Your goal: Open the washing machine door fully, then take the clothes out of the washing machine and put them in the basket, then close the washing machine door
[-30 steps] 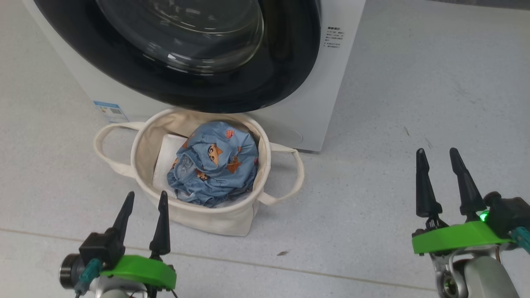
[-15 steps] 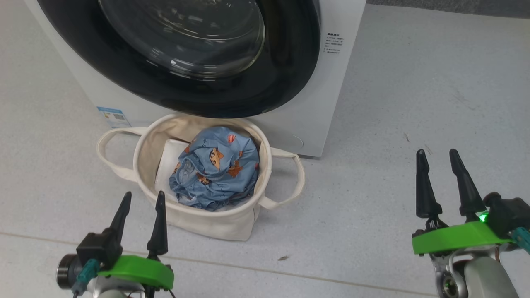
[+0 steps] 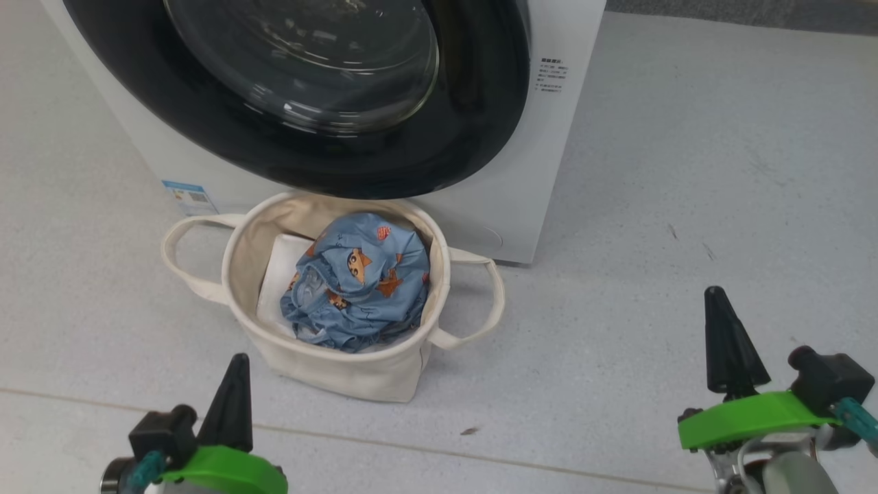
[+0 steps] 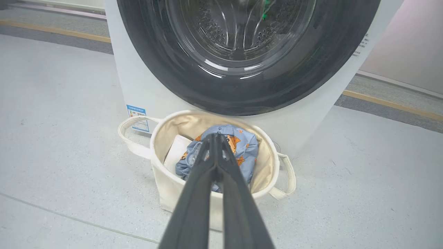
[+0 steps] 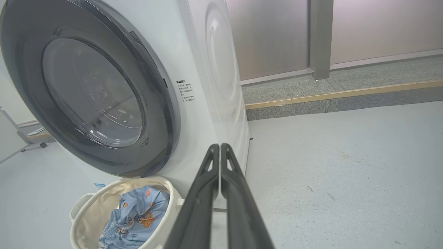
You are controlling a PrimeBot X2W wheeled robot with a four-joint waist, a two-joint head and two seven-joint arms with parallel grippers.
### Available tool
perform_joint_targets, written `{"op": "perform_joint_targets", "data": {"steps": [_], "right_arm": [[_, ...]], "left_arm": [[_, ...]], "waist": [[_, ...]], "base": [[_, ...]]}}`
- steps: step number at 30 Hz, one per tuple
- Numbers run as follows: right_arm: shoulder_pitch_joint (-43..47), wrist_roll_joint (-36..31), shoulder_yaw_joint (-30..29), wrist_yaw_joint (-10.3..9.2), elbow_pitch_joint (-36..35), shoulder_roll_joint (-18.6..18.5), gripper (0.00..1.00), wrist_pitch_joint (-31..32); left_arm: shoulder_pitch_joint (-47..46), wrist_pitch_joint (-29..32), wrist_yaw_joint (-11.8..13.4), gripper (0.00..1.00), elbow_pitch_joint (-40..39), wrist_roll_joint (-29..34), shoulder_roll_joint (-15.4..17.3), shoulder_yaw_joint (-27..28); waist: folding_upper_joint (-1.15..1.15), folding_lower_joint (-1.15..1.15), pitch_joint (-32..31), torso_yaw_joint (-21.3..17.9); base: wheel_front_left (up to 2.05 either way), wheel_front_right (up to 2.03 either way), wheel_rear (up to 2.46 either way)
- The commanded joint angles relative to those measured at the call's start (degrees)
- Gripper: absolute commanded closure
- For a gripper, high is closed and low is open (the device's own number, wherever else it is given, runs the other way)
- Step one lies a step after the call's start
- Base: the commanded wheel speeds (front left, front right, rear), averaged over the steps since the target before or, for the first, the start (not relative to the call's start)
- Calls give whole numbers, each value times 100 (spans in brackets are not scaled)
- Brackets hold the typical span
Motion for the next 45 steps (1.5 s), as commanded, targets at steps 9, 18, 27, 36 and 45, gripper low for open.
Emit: {"op": "perform_joint_targets", "data": {"steps": [9, 18, 27, 36, 45], "right_arm": [[-153, 664, 21, 0, -159, -70, 100, 118], [-143, 1264, 27, 0, -120, -98, 100, 240], [-126, 1858, 25, 0, -87, -119, 100, 369], [-108, 2443, 16, 0, -55, -136, 100, 502], [-91, 3026, 2, 0, -22, -149, 100, 640]], "left_arm": [[-157, 134, -25, 100, -241, -656, 19, 69], [-121, 270, -42, 100, -304, -1263, 26, 100], [-91, 416, -59, 100, -359, -1867, 32, 142], [-63, 564, -76, 100, -413, -2470, 39, 186], [-35, 712, -93, 100, -466, -3074, 45, 230]], "waist": [[0, 0, -58, -3], [0, 0, -112, -8], [0, 0, -167, -13], [0, 0, -222, -18], [0, 0, -276, -22]], "base": [[0, 0, 0], [0, 0, 0], [0, 0, 0], [0, 0, 0], [0, 0, 0]]}}
